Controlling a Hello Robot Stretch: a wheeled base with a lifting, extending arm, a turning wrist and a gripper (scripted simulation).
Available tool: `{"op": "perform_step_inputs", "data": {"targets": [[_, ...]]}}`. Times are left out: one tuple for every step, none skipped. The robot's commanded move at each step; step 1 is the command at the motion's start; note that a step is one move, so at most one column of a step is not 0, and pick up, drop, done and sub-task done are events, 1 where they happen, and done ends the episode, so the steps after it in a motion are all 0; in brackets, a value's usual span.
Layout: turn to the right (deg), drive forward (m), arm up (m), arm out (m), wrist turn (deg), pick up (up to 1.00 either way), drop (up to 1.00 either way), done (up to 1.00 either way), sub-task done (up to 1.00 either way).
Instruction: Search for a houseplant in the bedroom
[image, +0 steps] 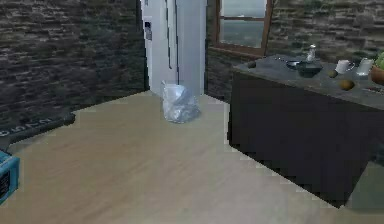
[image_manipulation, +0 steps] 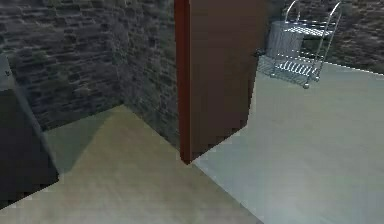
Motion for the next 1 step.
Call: {"op": "perform_step_inputs", "data": {"targets": [[42.0, 0.0, 0.0, 0.0, 0.0, 0.0, 0.0, 0.0, 0.0]]}}
